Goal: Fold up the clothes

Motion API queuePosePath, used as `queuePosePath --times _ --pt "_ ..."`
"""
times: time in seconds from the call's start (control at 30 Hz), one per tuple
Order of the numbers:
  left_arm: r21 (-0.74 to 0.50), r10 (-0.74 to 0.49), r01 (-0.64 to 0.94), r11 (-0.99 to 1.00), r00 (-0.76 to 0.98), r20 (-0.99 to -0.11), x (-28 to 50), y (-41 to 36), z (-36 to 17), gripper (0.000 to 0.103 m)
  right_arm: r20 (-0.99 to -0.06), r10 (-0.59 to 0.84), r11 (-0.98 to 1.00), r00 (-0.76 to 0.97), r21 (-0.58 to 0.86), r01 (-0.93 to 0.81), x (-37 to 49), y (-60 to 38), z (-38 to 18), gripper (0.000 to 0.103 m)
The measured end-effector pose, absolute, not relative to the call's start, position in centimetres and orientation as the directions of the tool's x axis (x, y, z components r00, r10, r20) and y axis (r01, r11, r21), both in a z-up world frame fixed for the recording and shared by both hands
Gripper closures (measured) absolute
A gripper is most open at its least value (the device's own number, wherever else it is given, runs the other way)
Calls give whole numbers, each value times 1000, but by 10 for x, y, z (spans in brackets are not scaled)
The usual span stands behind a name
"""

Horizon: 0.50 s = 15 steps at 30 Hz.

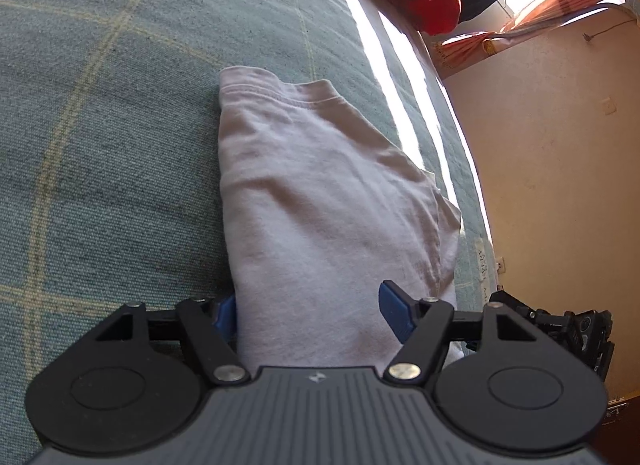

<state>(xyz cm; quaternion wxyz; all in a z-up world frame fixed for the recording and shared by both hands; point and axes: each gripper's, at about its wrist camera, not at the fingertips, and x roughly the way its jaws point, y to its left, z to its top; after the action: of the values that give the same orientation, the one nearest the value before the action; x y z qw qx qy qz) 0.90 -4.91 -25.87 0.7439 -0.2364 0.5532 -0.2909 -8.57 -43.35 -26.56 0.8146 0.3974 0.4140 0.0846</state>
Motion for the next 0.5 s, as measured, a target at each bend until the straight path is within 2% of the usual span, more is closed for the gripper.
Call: queuePosePath --times 0.03,0.07,0.3,0.5 --pt "-668 -687 166 726 223 -692 8 -47 -259 52 -597 482 654 641 732 191 -78 -437 -268 0" --pt "-668 -685 157 727 224 -693 8 -45 -260 53 -590 493 639 639 744 195 -70 -440 -271 0" --pt "-650 -668 159 743 230 -708 7 -46 -260 53 -532 609 564 589 812 150 -28 -447 -283 0" --pt "-651 -670 163 741 232 -705 7 -46 -260 53 -473 728 493 496 864 102 -45 -443 -289 0"
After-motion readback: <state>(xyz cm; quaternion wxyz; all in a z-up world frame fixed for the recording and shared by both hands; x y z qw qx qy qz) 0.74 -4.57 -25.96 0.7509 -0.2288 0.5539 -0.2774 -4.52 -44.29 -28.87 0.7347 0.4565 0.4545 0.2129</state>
